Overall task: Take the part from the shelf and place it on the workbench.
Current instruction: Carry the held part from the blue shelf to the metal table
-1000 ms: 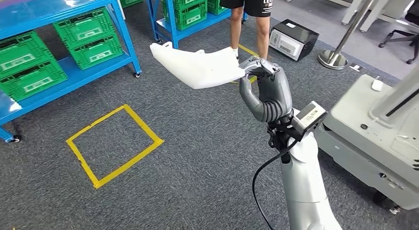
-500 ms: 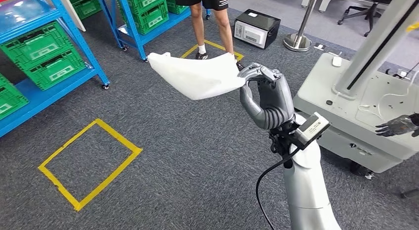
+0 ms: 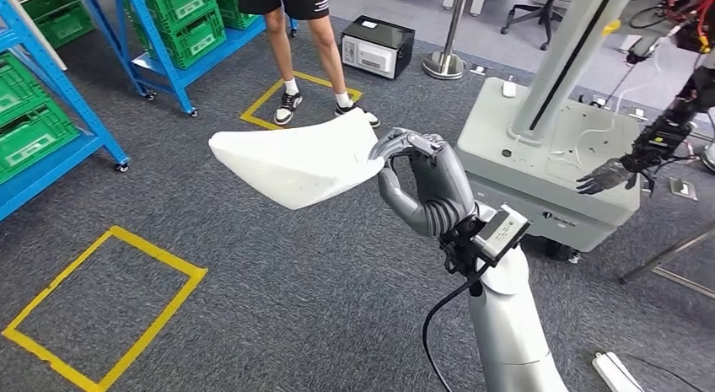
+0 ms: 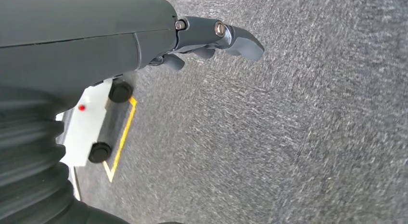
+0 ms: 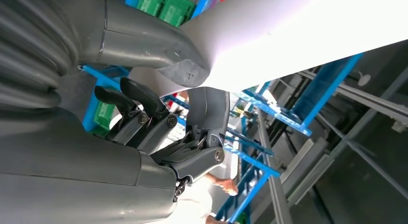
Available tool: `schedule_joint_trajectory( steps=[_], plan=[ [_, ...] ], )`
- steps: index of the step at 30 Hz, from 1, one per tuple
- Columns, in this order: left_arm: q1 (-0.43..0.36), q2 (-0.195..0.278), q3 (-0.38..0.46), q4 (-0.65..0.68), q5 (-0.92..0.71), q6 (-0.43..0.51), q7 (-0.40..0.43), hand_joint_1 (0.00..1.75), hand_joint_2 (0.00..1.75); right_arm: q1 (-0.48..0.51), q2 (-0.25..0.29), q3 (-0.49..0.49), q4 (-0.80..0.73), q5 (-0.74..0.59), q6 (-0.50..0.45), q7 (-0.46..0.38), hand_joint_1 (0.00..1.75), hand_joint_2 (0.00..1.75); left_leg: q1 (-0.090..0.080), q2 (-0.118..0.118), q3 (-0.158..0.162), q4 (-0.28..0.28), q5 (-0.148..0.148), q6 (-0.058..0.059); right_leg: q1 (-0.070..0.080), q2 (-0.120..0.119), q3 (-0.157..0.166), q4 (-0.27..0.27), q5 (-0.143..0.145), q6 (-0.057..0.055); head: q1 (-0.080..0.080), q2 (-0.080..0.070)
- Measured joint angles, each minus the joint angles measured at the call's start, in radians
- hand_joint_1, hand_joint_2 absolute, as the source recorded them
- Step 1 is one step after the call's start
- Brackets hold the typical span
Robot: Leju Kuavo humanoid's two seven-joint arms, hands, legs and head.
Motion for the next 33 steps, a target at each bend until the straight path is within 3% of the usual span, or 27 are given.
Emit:
schedule_joint_trajectory(
  steps=[2,4,6,8,10,12,14,15,16,17,19,21,23,25,27,29,30,31,33],
  plan=[
    [0.002,0.0,0.006,0.0,0.001,0.001,-0.002,0.0,1.75,-0.002,0.001,0.01,0.011,-0.006,0.0,0.0,1.75,1.75,0.0,0.024,0.0,0.002,-0.003,-0.003,0.001,-0.017,0.067,-0.109,0.052,-0.005,0.0,0.0],
    [0.002,0.0,0.01,0.0,0.002,0.001,-0.003,0.0,1.75,-0.009,0.003,0.021,0.017,-0.015,-0.003,-0.006,1.75,1.75,-0.004,0.042,0.002,0.006,-0.008,-0.011,0.009,-0.054,0.141,-0.242,0.091,-0.017,0.0,0.0],
    [0.004,0.002,0.012,0.0,0.004,0.003,-0.007,0.0,1.75,-0.017,0.005,0.032,0.022,-0.026,-0.013,-0.014,1.75,1.75,-0.008,0.059,0.005,0.006,-0.013,-0.022,0.015,-0.065,0.161,-0.285,0.097,-0.03,-0.001,0.0],
    [0.004,0.005,0.012,0.0,0.004,0.004,-0.024,0.0,1.75,-0.021,0.003,0.038,0.023,-0.04,-0.033,-0.016,1.75,1.75,-0.006,0.071,0.01,0.004,-0.017,-0.034,0.014,-0.042,0.16,-0.29,0.102,-0.041,-0.001,0.0],
    [0.005,0.007,0.012,0.0,-0.002,0.004,-0.05,0.0,1.75,-0.025,0.0,0.04,0.022,-0.056,-0.057,-0.012,1.75,1.75,-0.003,0.037,-0.002,0.038,-0.045,-0.044,0.008,-0.021,0.162,-0.297,0.109,-0.053,-0.002,0.0],
    [0.007,0.009,0.012,0.001,-0.019,0.0,-0.067,0.0,1.75,-0.024,-0.002,0.039,0.015,-0.059,-0.077,-0.003,1.75,1.75,-0.001,-0.018,-0.052,0.151,-0.108,-0.049,0.005,-0.001,0.162,-0.3,0.113,-0.061,-0.003,0.0],
    [0.009,0.01,0.01,0.002,-0.043,-0.007,-0.07,0.0,1.75,-0.014,-0.003,0.036,-0.004,-0.051,-0.087,0.013,1.75,1.75,-0.001,-0.038,-0.11,0.271,-0.15,-0.05,0.006,0.025,0.162,-0.299,0.113,-0.063,-0.003,0.0],
    [0.008,0.01,0.008,0.002,-0.053,-0.01,-0.067,0.0,1.75,-0.008,-0.004,0.031,-0.016,-0.045,-0.089,0.023,1.75,1.75,-0.001,-0.04,-0.121,0.288,-0.143,-0.049,0.006,0.04,0.162,-0.298,0.113,-0.063,-0.003,0.0],
    [0.006,0.01,0.007,0.002,-0.062,-0.012,-0.061,0.0,1.75,-0.003,-0.004,0.024,-0.028,-0.04,-0.089,0.034,1.75,1.75,-0.001,-0.043,-0.114,0.264,-0.116,-0.048,0.006,0.054,0.162,-0.296,0.113,-0.062,-0.003,0.0],
    [0.001,0.009,0.005,0.002,-0.067,-0.014,-0.055,0.0,1.75,-0.001,-0.005,0.016,-0.039,-0.037,-0.088,0.044,1.75,1.75,0.0,-0.052,-0.091,0.206,-0.076,-0.045,0.005,0.068,0.162,-0.295,0.113,-0.061,-0.003,0.0],
    [-0.01,0.009,0.001,0.001,-0.072,-0.018,-0.044,0.0,1.75,-0.002,-0.004,-0.004,-0.056,-0.034,-0.084,0.061,1.75,1.75,0.003,-0.099,-0.037,0.072,-0.015,-0.038,0.004,0.092,0.159,-0.291,0.114,-0.055,-0.003,0.0],
    [-0.021,0.008,-0.003,0.002,-0.074,-0.026,-0.038,0.0,1.75,-0.003,-0.003,-0.02,-0.066,-0.032,-0.078,0.069,1.75,1.75,0.002,-0.129,-0.011,0.013,-0.002,-0.032,0.001,0.116,0.151,-0.29,0.119,-0.041,-0.003,0.0],
    [-0.033,0.007,-0.01,0.001,-0.078,-0.036,-0.036,0.0,1.75,-0.002,-0.002,-0.037,-0.076,-0.026,-0.073,0.068,1.75,1.75,0.0,-0.111,-0.005,0.007,0.002,-0.023,-0.003,0.137,0.143,-0.294,0.126,-0.026,-0.003,0.0],
    [-0.042,0.005,-0.017,0.0,-0.08,-0.04,-0.038,0.0,1.75,-0.002,-0.003,-0.056,-0.09,-0.019,-0.072,0.063,1.75,1.75,0.002,-0.084,-0.002,-0.003,0.009,-0.009,0.001,0.095,0.128,-0.268,0.111,-0.017,0.0,0.0],
    [-0.045,0.004,-0.02,-0.002,-0.075,-0.037,-0.042,0.0,1.75,-0.002,-0.003,-0.067,-0.098,-0.014,-0.072,0.061,1.75,1.75,0.002,-0.053,0.0,-0.009,0.012,0.0,0.004,0.028,0.076,-0.162,0.055,-0.011,0.004,0.0],
    [-0.045,0.004,-0.02,-0.003,-0.064,-0.032,-0.043,0.0,1.75,0.0,-0.004,-0.071,-0.097,-0.01,-0.069,0.059,1.75,1.75,-0.001,-0.021,-0.001,-0.007,0.01,0.003,0.0,0.008,0.013,-0.033,0.004,-0.005,0.005,0.0],
    [-0.045,0.004,-0.02,-0.003,-0.059,-0.031,-0.043,0.0,1.75,0.0,-0.004,-0.073,-0.094,-0.006,-0.065,0.056,1.75,1.75,-0.001,-0.006,-0.002,-0.007,0.009,0.002,-0.003,0.005,0.001,-0.008,0.002,-0.002,0.005,0.0],
    [-0.045,0.004,-0.02,-0.003,-0.054,-0.03,-0.042,0.0,1.75,-0.001,-0.004,-0.074,-0.089,-0.002,-0.06,0.05,1.75,1.75,-0.001,0.009,-0.002,-0.005,0.007,0.001,-0.005,0.002,0.01,-0.022,0.017,0.0,0.005,0.0],
    [-0.043,0.005,-0.02,-0.003,-0.045,-0.028,-0.041,0.0,1.75,-0.006,-0.004,-0.074,-0.078,0.007,-0.052,0.032,1.75,1.75,0.0,0.035,0.0,0.001,0.0,-0.007,-0.009,-0.029,0.082,-0.152,0.073,0.002,0.005,0.0]
  ],
)
